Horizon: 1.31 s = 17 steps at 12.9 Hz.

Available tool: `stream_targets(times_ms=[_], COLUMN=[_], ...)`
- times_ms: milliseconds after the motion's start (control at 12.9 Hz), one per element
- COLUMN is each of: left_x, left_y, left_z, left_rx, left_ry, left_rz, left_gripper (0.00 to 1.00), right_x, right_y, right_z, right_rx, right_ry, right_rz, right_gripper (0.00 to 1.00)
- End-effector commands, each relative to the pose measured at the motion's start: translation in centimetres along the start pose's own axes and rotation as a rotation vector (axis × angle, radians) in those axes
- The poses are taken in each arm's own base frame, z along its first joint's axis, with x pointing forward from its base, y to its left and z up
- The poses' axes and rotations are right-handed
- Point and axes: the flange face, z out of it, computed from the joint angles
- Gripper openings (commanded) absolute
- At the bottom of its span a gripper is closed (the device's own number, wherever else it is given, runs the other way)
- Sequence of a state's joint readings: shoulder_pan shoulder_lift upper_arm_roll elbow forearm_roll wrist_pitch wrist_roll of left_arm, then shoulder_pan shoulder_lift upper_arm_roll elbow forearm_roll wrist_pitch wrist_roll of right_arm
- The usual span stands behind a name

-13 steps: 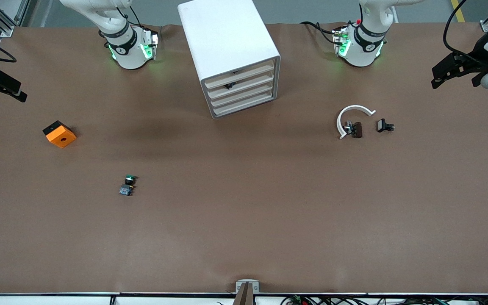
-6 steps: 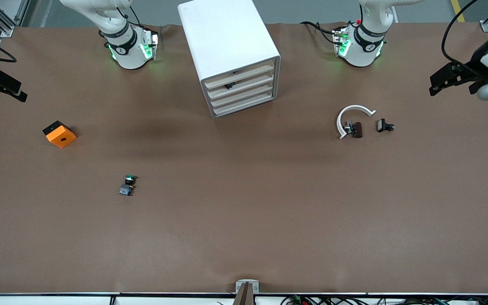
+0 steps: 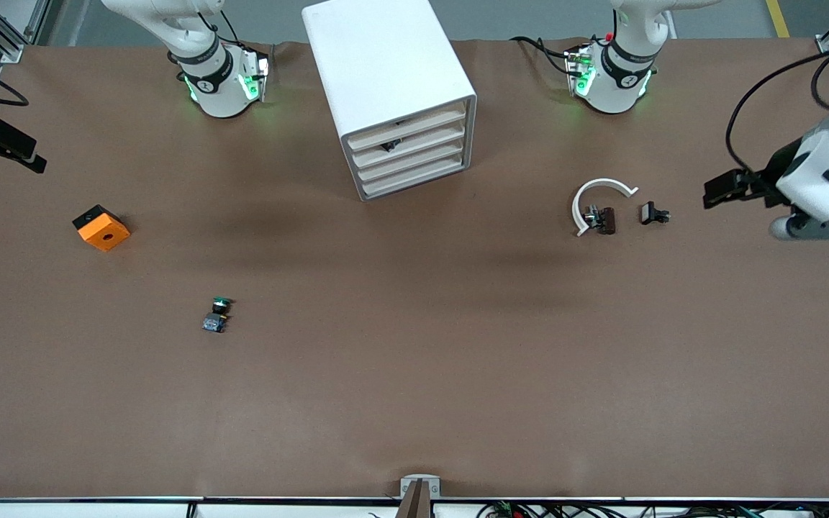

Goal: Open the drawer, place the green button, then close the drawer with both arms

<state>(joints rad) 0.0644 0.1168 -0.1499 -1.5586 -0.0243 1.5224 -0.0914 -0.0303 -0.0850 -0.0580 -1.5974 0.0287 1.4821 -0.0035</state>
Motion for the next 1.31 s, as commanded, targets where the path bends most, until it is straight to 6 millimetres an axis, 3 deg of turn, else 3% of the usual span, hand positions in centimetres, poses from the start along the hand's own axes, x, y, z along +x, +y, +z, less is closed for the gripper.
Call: stream_targets(times_ms=[0,386,541,695,1004,1158,1236], left_x=[2.6,7.2,8.5,9.3,9.1,8.9,9.1], left_y=[0.7,2.3,3.9,7.6,17.8,22.9,24.5], left_z=[3.1,12.5,15.9,19.2,26.2,28.3,29.0], left_rx=[-0.066,-0.266,-0.318,-0.338,-0.240,-0.185,-0.166], left_ry=[-0.049,-0.205,-0.261,-0.311,-0.386,-0.404,-0.416], left_rz=[0.000,-0.116,-0.227,-0.330,-0.617,-0.750,-0.823], left_gripper=[1.00,1.00,1.00,1.00,1.00,1.00,1.00], right_x=[-0.9,-0.6,0.6,2.0,5.0,6.3,7.4], right_y=[-0.2,0.1,-0.3,-1.2,-0.9,-0.3,-0.1], right_z=[-0.3,-1.1,0.7,3.0,8.1,10.0,10.7], right_rx=[0.011,0.011,0.005,-0.031,-0.034,-0.047,-0.072], right_ry=[0.001,0.016,-0.019,-0.060,-0.140,-0.164,-0.116], right_rz=[0.011,0.021,0.013,-0.006,-0.009,-0.001,-0.003], right_gripper=[1.00,1.00,1.00,1.00,1.00,1.00,1.00])
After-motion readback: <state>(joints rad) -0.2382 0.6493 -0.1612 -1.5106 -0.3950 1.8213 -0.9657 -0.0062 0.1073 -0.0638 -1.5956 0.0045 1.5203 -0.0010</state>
